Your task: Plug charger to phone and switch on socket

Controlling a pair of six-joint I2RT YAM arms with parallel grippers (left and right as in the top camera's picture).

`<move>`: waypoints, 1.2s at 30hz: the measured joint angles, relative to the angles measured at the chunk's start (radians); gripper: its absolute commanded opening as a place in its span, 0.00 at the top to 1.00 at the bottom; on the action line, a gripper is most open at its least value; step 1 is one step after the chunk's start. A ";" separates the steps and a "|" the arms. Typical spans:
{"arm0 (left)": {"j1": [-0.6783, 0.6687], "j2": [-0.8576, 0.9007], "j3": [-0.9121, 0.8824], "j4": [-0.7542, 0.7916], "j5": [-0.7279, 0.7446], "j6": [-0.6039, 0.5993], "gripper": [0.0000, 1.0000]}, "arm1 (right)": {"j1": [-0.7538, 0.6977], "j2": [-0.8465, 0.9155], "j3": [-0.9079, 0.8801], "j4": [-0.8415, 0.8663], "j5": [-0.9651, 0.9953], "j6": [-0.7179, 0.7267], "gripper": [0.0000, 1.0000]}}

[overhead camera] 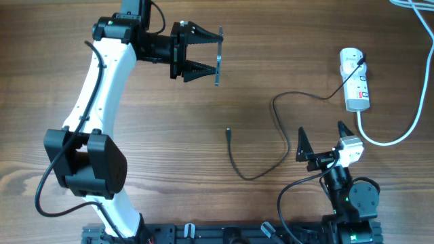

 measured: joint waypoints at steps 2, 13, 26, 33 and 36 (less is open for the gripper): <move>0.000 0.000 0.000 0.000 0.000 0.000 0.34 | 0.000 0.000 0.000 0.000 0.000 0.000 0.00; 0.000 0.000 0.000 0.000 -0.005 0.000 0.34 | 0.000 0.000 0.000 0.000 0.000 0.000 0.00; 0.000 0.000 0.000 0.015 -0.005 0.000 0.34 | 0.000 0.000 0.000 0.000 0.000 0.000 0.00; 0.000 0.000 0.000 0.116 -0.051 0.000 0.34 | 0.000 0.000 0.000 0.000 0.000 0.000 0.00; 0.000 0.000 0.000 0.159 -0.072 0.000 0.34 | 0.000 0.000 0.000 0.000 0.000 0.000 0.00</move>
